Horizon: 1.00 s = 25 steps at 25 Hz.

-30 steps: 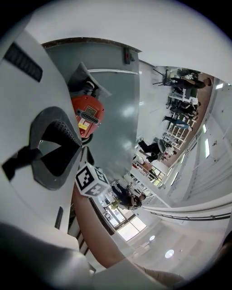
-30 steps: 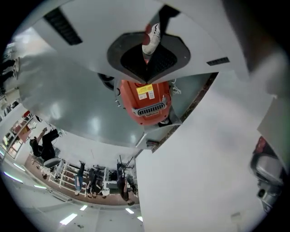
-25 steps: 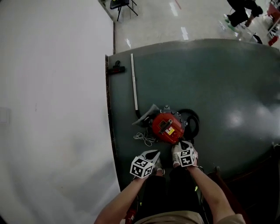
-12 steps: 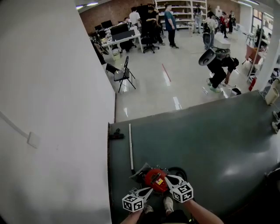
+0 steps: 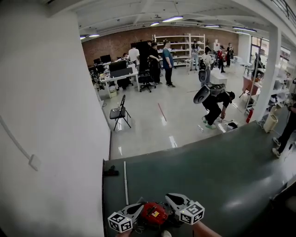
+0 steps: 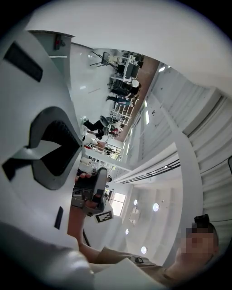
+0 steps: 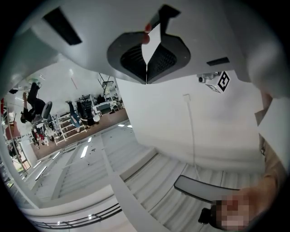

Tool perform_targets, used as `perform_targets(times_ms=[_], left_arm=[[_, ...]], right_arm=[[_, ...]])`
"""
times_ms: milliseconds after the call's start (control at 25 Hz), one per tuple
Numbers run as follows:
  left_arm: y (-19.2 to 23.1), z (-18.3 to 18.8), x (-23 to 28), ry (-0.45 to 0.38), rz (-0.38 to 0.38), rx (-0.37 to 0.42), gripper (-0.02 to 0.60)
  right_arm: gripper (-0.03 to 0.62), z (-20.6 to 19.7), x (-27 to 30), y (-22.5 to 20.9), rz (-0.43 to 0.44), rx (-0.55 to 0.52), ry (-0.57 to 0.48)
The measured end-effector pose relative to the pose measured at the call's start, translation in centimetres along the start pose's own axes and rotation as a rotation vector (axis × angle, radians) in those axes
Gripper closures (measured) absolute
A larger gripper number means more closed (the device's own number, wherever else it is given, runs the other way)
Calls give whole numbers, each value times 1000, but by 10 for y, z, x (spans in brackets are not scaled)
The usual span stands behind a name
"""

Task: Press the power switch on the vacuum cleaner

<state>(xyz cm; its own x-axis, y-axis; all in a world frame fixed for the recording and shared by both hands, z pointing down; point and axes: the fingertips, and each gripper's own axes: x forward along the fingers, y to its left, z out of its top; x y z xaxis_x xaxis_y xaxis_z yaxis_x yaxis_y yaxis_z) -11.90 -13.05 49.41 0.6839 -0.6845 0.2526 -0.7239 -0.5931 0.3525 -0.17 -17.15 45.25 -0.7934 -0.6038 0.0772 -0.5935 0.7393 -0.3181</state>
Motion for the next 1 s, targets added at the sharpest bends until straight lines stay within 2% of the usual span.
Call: perform_targets(times_ms=[240,440,560,800,1000], left_arm=[[-19,69,-9,-81,-52,98,580],[-13,85,-28,-121,-6,127,580],[3,87,-45,-148,43,137,580],[60,65,-98,-179,205,96,578],[99,49,-130,-233,311,-27,580]], right_arm=[[583,59,-33,7,-18,-69,-83],[583,91,-66,-2,-76,-112,-154],[583,96,-82,-22,-156,-182,-180],[582,73,-113,-71,-329,-258,-127],[582,50,-144,-118,-475,-276,-51]])
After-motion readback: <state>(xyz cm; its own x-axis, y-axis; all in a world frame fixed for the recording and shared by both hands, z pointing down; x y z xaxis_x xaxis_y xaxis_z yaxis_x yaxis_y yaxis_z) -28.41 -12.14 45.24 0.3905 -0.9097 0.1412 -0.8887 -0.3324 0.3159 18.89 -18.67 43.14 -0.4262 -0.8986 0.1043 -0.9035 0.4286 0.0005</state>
